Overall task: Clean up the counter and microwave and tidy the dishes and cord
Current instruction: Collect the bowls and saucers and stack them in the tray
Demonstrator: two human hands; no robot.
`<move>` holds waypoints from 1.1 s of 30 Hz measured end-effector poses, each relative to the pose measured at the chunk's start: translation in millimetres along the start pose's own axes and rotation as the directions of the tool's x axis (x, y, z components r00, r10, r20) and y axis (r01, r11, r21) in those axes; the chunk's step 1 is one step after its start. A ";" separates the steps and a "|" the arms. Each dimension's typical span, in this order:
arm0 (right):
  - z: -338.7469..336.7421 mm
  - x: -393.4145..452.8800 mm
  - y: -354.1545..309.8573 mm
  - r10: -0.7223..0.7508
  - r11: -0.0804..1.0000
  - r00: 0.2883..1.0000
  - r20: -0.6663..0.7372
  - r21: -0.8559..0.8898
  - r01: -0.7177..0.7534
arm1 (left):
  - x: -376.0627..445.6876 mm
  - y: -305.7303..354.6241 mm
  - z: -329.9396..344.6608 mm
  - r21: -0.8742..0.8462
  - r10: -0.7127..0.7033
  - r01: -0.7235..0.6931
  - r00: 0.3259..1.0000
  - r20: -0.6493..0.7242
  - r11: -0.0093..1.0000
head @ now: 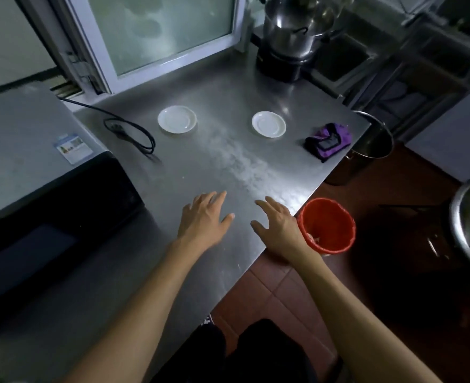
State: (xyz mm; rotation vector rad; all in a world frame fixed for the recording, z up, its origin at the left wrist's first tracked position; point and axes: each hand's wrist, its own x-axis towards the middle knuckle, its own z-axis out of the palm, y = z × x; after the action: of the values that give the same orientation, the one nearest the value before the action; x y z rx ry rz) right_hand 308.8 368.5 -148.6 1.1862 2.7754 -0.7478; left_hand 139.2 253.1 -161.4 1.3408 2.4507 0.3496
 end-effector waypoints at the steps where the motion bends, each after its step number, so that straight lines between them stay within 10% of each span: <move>1: -1.5 10.1 -1.6 -0.010 1.000 1.000 0.002 -0.002 0.010 | 6.3 -2.4 -2.1 -0.003 -0.013 0.013 1.000 0.000 1.000; 33: -48.2 437.2 135.5 -0.084 0.937 0.955 0.284 -0.303 0.173 | 332.0 45.7 19.9 0.017 -0.320 0.320 0.946 0.049 0.947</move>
State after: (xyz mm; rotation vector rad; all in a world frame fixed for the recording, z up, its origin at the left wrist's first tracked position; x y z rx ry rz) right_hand 99.7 764.4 -255.1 0.7845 2.6314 -0.3945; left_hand 14.3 559.6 -217.4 0.9171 2.5711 0.2199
